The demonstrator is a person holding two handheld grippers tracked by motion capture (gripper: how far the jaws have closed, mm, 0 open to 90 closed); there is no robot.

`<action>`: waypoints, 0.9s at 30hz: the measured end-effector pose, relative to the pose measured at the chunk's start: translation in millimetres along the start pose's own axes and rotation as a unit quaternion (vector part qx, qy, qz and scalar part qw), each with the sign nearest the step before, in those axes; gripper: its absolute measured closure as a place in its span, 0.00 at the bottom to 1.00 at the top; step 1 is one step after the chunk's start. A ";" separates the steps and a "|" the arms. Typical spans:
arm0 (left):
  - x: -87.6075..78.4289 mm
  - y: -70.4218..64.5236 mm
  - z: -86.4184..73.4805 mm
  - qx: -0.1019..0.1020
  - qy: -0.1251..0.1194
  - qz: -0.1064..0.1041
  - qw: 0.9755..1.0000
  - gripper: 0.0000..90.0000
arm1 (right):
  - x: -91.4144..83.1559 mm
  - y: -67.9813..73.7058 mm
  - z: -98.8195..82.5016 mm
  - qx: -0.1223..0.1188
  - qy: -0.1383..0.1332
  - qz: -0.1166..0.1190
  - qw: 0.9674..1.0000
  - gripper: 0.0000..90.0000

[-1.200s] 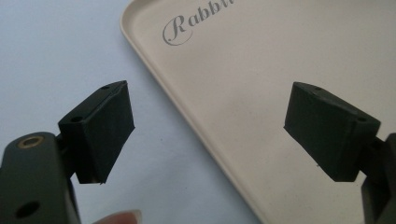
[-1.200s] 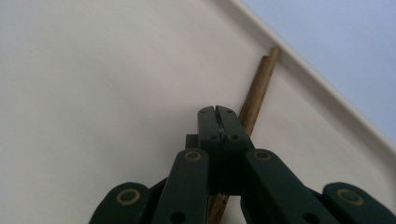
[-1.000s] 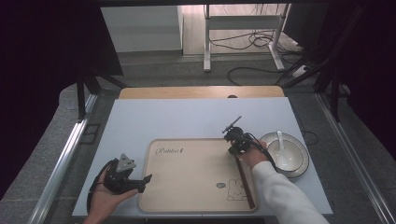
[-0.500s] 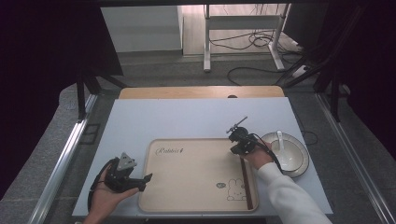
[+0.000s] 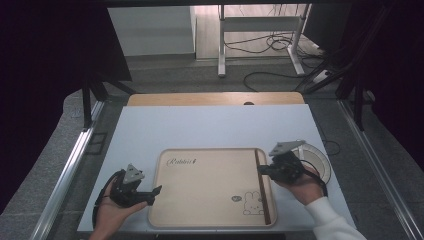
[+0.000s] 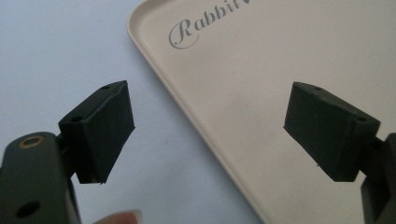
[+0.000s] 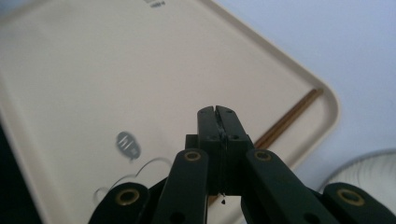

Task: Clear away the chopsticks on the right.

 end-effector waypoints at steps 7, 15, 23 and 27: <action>3.2 -3.3 2.0 0.008 -0.002 -0.004 1.000 0.18 | -30.7 -3.8 -30.8 0.023 -0.040 0.000 0.999 0.81; 3.2 -3.0 2.2 0.008 -0.004 -0.002 1.000 0.17 | -35.3 -1.5 -28.9 0.015 -0.072 -0.014 0.997 0.44; 1.0 -1.8 2.8 0.008 -0.013 0.001 1.000 0.17 | -31.3 0.0 -28.8 0.006 -0.075 -0.025 0.997 0.36; 3.5 -1.4 4.6 0.008 -0.015 0.001 1.000 0.16 | -33.4 -1.2 -30.7 0.009 -0.074 -0.031 0.997 0.33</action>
Point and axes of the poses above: each handheld gripper's, and its own axes: x roughly forward along the jaws, z roughly out of its top, y roughly to its left, the point moved 9 cm from there along x, roughly forward along the jaws, and after that the axes turned 5 degrees about -y, right-handed, at the moved point
